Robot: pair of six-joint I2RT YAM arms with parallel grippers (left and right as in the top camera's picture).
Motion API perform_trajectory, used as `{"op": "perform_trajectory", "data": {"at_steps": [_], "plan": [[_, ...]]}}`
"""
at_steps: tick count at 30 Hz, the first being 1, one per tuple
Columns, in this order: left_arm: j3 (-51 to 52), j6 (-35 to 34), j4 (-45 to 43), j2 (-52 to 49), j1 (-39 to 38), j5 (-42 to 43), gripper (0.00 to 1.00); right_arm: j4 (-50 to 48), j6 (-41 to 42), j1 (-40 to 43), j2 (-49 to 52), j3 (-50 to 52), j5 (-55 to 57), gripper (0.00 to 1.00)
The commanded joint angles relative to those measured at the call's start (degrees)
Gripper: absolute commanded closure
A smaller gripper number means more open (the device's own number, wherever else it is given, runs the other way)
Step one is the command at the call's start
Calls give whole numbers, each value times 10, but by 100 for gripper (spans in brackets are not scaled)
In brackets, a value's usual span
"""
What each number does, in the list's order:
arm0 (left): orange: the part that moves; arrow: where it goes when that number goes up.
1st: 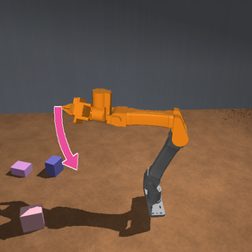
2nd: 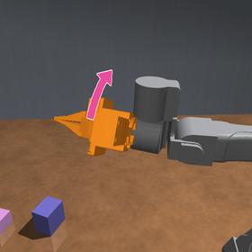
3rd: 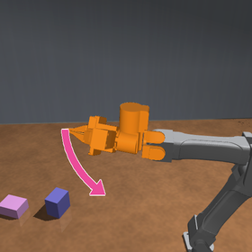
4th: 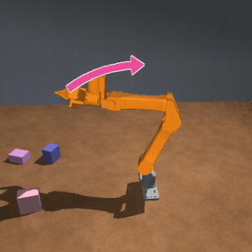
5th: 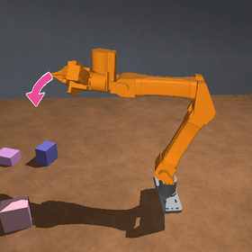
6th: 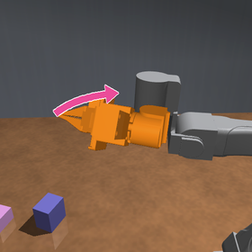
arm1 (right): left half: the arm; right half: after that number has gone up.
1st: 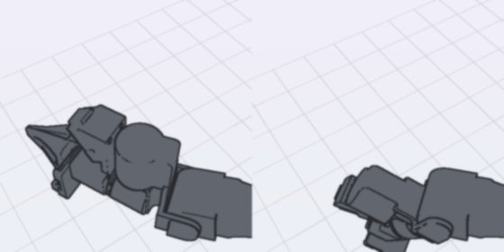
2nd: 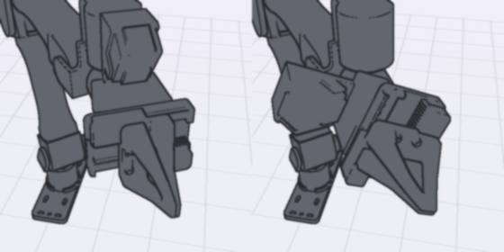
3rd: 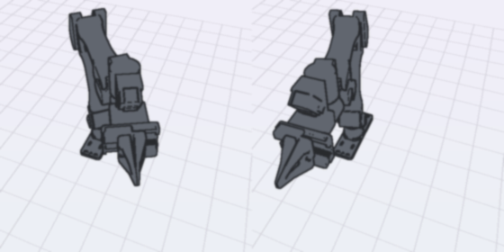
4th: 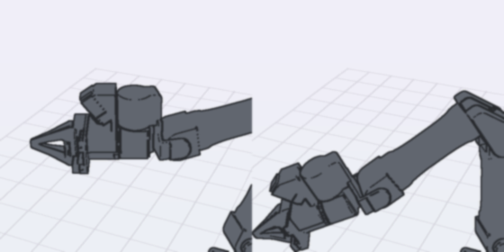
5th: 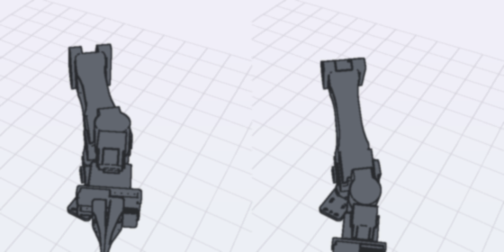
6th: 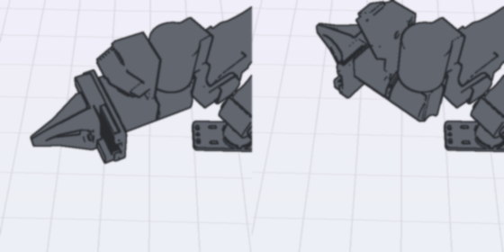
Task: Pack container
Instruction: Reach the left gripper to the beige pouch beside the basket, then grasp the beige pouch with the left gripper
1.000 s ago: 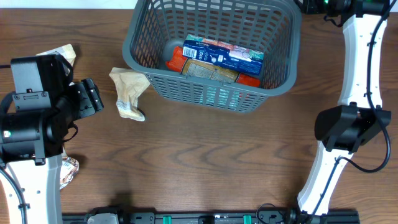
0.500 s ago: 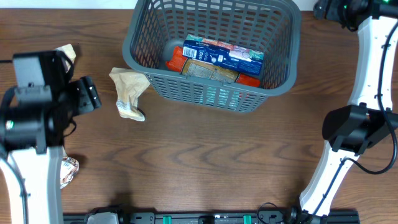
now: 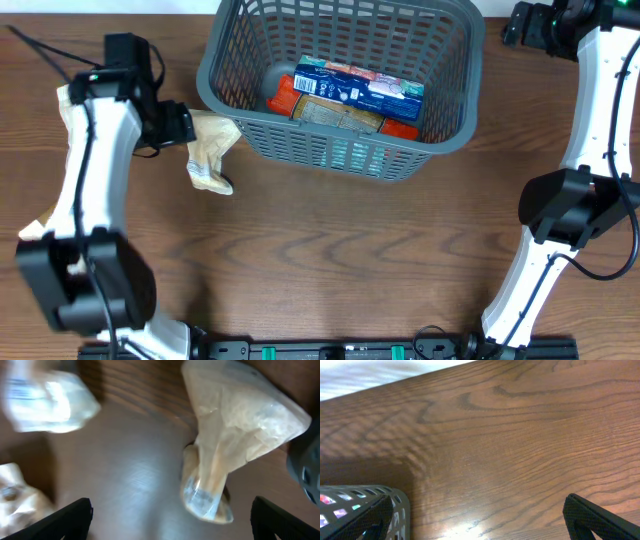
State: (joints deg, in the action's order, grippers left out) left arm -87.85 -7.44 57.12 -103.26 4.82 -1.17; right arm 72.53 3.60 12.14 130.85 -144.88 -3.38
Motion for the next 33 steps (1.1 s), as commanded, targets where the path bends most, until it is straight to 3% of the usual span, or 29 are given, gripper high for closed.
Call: {"op": "perform_trajectory", "data": {"at_steps": [1,10,20,29,33], "plan": [[-4,3,-12,-50,2,58,10,5,-25,-2,-1,3,-1,1],[-4,3,-44,-169,-28,74,10,6,-30,-2,-1,3,-1,1],[-4,3,-60,-219,-51,74,12,6,-35,-2,-1,3,-1,1],[-5,3,-22,-215,-50,74,86,6,-35,-2,-1,3,-1,1],[-5,3,-2,-197,-50,74,90,10,-37,-2,-1,3,-1,1]]}}
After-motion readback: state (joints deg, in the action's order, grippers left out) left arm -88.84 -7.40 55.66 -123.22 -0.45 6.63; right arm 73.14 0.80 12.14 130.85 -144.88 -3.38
